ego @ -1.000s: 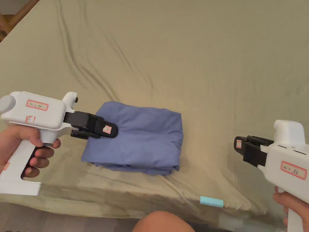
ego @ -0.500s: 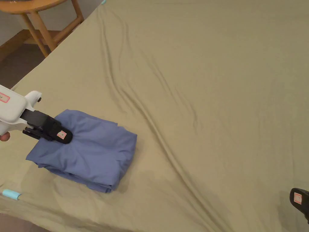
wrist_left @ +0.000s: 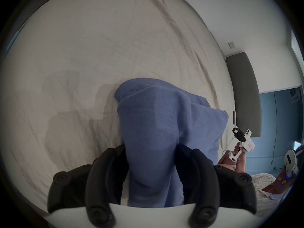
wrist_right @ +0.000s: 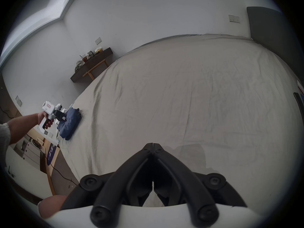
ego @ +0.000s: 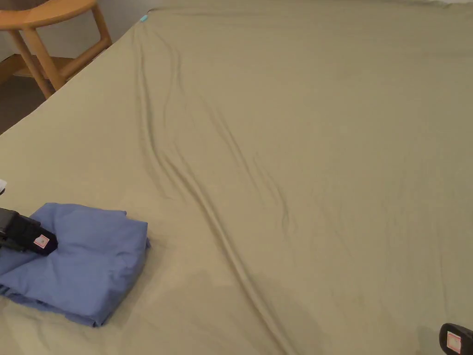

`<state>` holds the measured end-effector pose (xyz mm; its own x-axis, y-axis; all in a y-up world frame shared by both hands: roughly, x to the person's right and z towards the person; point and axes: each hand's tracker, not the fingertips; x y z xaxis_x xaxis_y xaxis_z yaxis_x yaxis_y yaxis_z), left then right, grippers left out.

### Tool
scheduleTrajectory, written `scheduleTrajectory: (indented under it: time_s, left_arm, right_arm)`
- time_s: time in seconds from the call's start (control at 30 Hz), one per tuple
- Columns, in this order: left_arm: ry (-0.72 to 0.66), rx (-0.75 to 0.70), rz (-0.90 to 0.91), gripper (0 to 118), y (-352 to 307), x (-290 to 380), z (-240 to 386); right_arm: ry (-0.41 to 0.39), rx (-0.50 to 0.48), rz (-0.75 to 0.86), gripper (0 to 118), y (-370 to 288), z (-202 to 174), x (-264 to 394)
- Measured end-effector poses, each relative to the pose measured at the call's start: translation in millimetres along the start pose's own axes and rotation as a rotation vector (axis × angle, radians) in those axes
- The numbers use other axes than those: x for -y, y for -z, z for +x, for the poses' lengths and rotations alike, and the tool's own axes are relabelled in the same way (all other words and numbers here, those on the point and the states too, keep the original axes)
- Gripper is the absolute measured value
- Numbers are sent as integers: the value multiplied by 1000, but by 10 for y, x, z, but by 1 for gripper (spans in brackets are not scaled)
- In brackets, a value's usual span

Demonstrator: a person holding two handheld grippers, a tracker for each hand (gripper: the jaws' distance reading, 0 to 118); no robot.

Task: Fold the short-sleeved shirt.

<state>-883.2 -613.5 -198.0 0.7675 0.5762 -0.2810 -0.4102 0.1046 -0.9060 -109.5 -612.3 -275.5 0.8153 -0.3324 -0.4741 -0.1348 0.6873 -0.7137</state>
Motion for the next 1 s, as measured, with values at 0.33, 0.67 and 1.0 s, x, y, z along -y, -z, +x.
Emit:
scheduleTrajectory:
  time_s: [0.33, 0.67, 1.0]
  left_arm:
    - [11, -137, 197, 110, -816, 414, 383]
    - [288, -375, 1094, 112, -1071, 2087, 2997]
    - [533, -293, 1235, 117, -700, 3465, 5012]
  right_arm:
    - [72, -53, 117, 0, -583, 51, -258]
    - [-84, 133, 436, 0, -2615, 77, -520]
    - [-221, 317, 692, 84, -4271, 7, -524]
